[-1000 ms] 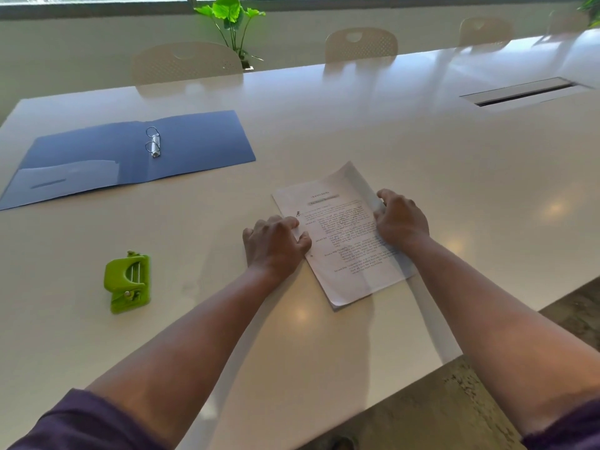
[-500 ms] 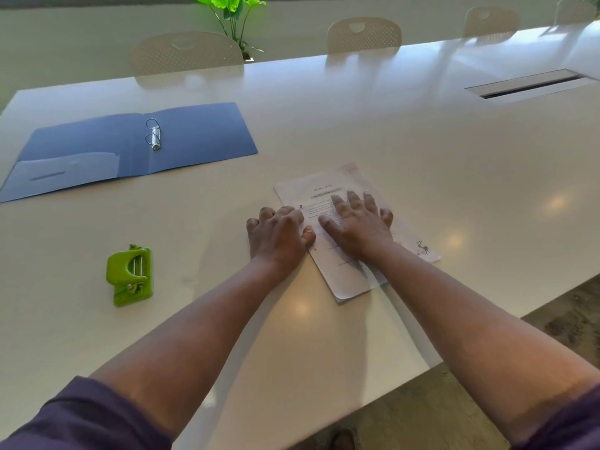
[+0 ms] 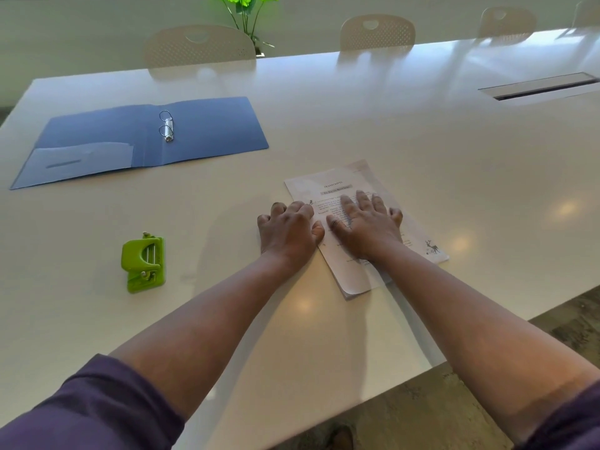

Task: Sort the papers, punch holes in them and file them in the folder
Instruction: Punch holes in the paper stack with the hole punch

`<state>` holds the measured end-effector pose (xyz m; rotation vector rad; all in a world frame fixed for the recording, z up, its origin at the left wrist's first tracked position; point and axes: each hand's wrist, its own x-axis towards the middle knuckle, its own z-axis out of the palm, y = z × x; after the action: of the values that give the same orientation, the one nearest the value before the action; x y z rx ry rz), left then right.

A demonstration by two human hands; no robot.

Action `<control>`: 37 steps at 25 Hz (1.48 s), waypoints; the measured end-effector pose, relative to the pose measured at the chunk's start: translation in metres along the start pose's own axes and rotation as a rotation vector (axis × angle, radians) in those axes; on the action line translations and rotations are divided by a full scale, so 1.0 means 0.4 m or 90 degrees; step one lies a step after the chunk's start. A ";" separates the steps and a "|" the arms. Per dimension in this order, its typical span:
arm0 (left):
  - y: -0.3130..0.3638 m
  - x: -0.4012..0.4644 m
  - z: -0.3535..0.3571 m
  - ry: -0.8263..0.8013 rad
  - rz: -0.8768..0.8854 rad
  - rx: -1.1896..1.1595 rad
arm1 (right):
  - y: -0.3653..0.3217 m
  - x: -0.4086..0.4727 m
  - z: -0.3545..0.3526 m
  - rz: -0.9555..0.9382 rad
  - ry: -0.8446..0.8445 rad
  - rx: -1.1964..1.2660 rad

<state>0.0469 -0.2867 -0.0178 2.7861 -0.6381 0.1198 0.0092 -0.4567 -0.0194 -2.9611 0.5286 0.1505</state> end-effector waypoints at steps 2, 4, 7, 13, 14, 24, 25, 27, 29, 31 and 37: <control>-0.001 0.000 -0.003 -0.001 -0.008 -0.013 | 0.001 -0.002 -0.001 -0.002 0.000 -0.001; -0.002 0.000 -0.007 -0.001 -0.016 -0.027 | 0.000 -0.003 -0.005 -0.004 -0.009 -0.005; -0.001 -0.001 -0.010 0.000 -0.019 -0.041 | 0.000 -0.001 -0.015 -0.006 -0.030 -0.010; -0.009 0.011 -0.025 -0.030 -0.045 -0.105 | -0.006 -0.001 -0.030 0.000 -0.060 0.014; -0.016 0.011 -0.031 -0.021 -0.043 -0.127 | -0.010 -0.004 -0.033 0.001 -0.048 0.021; -0.241 -0.091 -0.153 0.139 -0.073 -0.138 | -0.276 -0.064 -0.032 -0.243 0.102 0.163; -0.278 -0.109 -0.163 0.152 -0.089 -0.138 | -0.318 -0.074 -0.024 -0.275 0.086 0.178; -0.357 -0.145 -0.180 0.191 -0.125 -0.134 | -0.400 -0.089 -0.008 -0.328 0.051 0.196; -0.432 -0.182 -0.196 0.221 -0.168 -0.140 | -0.474 -0.102 0.009 -0.369 0.015 0.197; -0.475 -0.211 -0.211 0.225 -0.199 -0.172 | -0.531 -0.113 0.025 -0.396 -0.021 0.187; -0.523 -0.255 -0.257 0.294 -0.176 -0.380 | -0.641 -0.142 0.042 -0.454 -0.090 0.152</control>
<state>0.0448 -0.0341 0.0136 2.1312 -0.1323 0.4230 0.0447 -0.1967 -0.0010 -2.6777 -0.4960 0.1986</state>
